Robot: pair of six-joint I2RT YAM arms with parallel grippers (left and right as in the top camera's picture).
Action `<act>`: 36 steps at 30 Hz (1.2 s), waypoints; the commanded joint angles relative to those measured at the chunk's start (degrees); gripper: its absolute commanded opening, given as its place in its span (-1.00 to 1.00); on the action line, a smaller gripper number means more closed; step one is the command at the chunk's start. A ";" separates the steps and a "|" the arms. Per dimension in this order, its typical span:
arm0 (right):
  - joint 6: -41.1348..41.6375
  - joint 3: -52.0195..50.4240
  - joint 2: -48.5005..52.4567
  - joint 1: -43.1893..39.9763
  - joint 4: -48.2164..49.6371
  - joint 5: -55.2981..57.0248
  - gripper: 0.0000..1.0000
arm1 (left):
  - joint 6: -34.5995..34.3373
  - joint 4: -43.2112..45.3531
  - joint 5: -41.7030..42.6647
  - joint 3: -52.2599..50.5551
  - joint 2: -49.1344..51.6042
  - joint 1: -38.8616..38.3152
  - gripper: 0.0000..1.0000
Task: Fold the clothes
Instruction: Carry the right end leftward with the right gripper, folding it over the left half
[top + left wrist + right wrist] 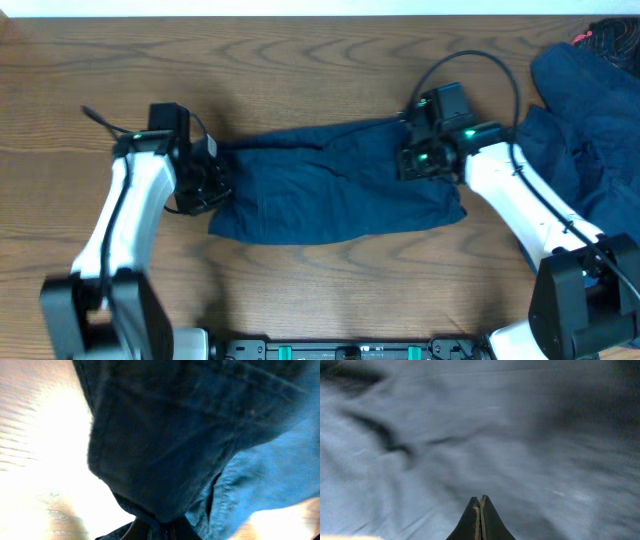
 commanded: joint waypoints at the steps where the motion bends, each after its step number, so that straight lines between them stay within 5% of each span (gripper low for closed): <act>1: 0.22 -0.09 0.17 3.85 1.09 -7.65 -0.98 | -0.87 -0.61 -0.68 0.96 -5.07 -0.24 -0.88; 15: 7.08 -0.09 13.38 18.99 12.96 -7.69 -0.98 | -3.54 0.94 3.89 1.09 -11.52 -0.22 -0.88; 29: 10.93 -0.09 22.01 31.69 35.74 -7.82 -0.97 | -9.22 2.80 7.45 8.17 -11.52 -0.17 -0.88; 36: 12.11 -0.07 19.43 30.45 35.36 -3.45 -0.50 | -9.90 3.10 7.17 8.17 -11.45 -0.17 -0.88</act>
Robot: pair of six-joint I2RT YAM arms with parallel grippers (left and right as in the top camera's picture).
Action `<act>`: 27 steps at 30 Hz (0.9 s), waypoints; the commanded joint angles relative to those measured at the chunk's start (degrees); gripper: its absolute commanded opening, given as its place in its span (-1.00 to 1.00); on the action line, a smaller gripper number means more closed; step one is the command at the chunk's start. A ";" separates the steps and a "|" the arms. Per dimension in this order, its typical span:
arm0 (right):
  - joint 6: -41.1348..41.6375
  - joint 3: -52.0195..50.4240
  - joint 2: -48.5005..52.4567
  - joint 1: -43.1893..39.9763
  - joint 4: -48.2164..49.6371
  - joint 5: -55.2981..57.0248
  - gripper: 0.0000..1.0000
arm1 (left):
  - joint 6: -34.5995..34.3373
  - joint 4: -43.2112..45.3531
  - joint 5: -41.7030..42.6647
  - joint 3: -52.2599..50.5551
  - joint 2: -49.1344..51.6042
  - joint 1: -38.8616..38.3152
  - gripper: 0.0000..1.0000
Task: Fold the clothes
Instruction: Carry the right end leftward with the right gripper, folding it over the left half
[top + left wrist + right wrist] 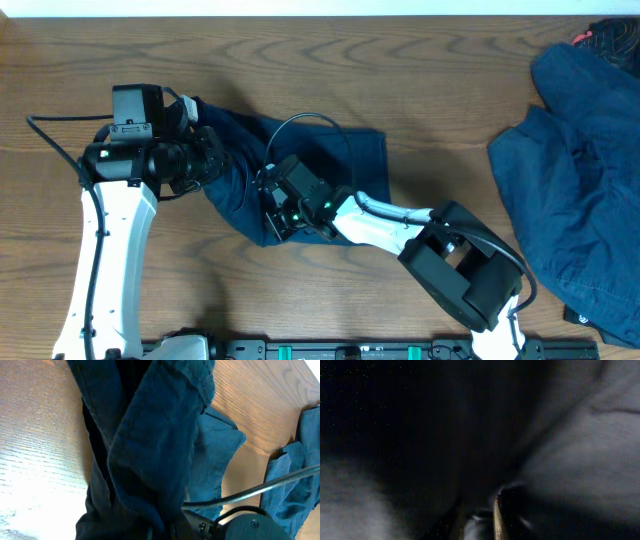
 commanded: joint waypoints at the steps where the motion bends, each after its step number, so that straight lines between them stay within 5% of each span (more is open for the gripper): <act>1: 0.92 -0.07 -3.13 -2.91 -2.27 3.61 -0.49 | -0.63 0.28 0.83 1.57 -0.50 -0.07 -0.88; 9: -2.62 -0.07 -16.13 -15.39 -16.74 10.73 -0.38 | -0.26 0.39 0.79 1.57 -0.46 -0.09 -0.88; 17: -3.06 -0.22 -15.26 -26.84 -36.79 19.54 -0.61 | -0.48 2.80 0.76 1.57 -0.46 -0.11 -0.88; 27: -5.77 -0.26 -7.67 -26.88 -37.81 19.39 -0.70 | -3.26 8.48 0.76 1.57 0.50 -2.10 -0.88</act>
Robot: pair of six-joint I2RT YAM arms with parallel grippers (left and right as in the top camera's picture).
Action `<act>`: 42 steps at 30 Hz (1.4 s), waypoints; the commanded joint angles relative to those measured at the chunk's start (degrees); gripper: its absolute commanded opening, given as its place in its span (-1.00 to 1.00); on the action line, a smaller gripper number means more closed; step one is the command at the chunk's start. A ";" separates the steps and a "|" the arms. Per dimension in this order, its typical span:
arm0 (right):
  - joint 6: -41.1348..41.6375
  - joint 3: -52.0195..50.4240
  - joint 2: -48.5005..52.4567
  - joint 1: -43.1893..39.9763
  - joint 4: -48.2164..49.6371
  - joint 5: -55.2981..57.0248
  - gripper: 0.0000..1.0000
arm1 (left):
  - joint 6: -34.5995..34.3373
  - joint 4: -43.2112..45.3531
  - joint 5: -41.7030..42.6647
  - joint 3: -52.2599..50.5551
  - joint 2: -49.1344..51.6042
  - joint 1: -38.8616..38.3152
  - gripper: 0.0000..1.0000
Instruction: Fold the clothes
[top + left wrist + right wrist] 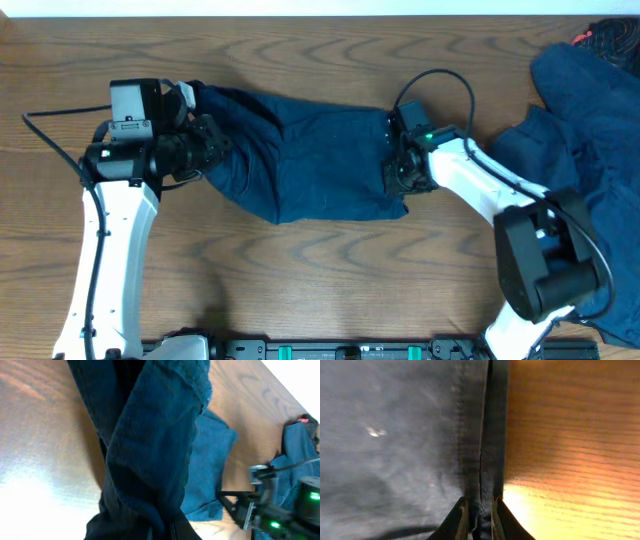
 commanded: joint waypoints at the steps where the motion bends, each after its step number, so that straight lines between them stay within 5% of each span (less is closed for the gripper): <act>1: -1.31 -0.37 2.75 1.66 0.20 0.87 -0.70 | -1.68 2.27 0.79 1.57 0.87 -2.45 -0.88; 14: 1.09 -0.37 6.51 8.26 0.70 -0.57 -0.79 | -10.86 12.57 0.81 1.57 10.78 -15.41 -0.88; 36: 1.11 -0.37 6.51 9.75 0.59 -0.57 -0.70 | -13.22 18.88 0.83 1.46 18.51 -28.81 -0.86; 38: 1.09 -0.37 6.51 9.75 0.59 -0.57 -0.68 | -13.20 18.38 1.07 1.46 18.51 -29.59 -0.75; 40: 1.14 -0.37 6.51 9.75 0.59 -0.57 -0.64 | -12.02 17.73 4.96 1.46 18.45 -30.21 -0.23; 42: 1.62 -0.37 6.51 9.70 0.66 -0.55 -0.59 | -9.66 17.73 11.32 1.46 18.34 -30.25 -0.13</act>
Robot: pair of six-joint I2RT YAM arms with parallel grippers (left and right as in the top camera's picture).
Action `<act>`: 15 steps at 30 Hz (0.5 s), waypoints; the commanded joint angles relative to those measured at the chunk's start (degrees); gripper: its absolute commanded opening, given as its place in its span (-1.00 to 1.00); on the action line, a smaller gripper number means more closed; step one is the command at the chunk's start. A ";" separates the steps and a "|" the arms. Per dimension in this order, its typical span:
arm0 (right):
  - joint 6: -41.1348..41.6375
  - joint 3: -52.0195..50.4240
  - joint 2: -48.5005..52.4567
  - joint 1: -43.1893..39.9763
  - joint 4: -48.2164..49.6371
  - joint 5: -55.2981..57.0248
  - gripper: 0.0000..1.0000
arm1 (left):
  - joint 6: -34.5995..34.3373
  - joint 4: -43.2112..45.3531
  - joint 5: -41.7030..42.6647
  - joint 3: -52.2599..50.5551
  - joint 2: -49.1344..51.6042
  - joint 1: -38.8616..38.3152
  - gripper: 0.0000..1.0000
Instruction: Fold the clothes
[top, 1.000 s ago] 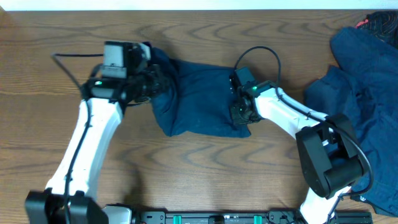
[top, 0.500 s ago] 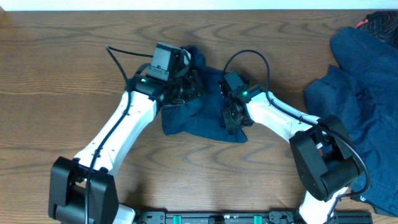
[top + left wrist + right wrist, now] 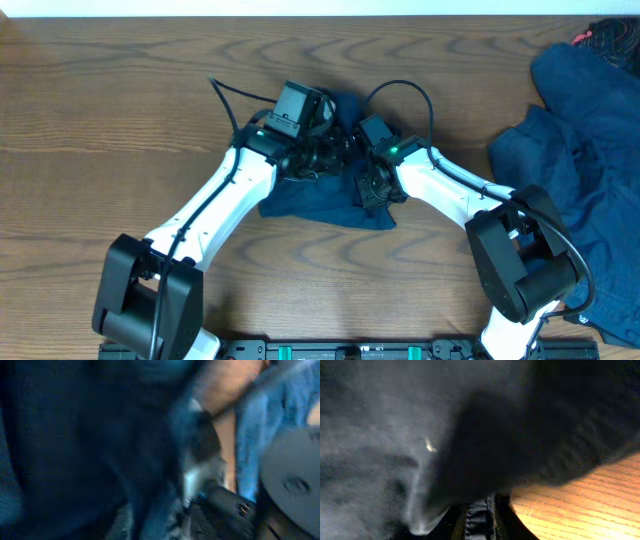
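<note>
A dark blue garment [image 3: 310, 200] lies bunched into a short, doubled-over heap at the table's middle. My left gripper [image 3: 335, 155] has reached across to its right end and is shut on the cloth. The left wrist view is a blur of blue fabric [image 3: 75, 435]. My right gripper [image 3: 372, 190] sits close beside it at the heap's right edge. In the right wrist view the right gripper [image 3: 481, 515] is shut on a hem of the garment [image 3: 395, 435], just above the wood [image 3: 580, 500].
A large pile of blue clothes [image 3: 585, 150] covers the table's right side, with a dark item [image 3: 610, 35] at the far right corner. Cables loop above both wrists near the heap. Bare wooden table [image 3: 100, 120] stretches to the left.
The left gripper was at the far left, holding the garment stretched out toward the right gripper. Now it is next to the right gripper, and the garment is doubled into a short heap.
First the garment lay stretched between both shut grippers. Then the right gripper was over by the left one, with the cloth bunched at the left. Then the cloth was stretched wide again. Now the left end sits at the right end, both grippers still holding.
</note>
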 commanded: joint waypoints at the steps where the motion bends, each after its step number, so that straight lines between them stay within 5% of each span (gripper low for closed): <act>1: 1.75 -1.31 3.72 1.05 -0.17 -2.75 -0.57 | 2.34 -0.63 9.97 1.36 -0.37 -0.48 -0.13; 15: 2.67 9.35 -7.23 -4.35 -13.11 9.77 -0.34 | 7.15 -4.52 10.16 1.36 -6.10 11.43 -0.13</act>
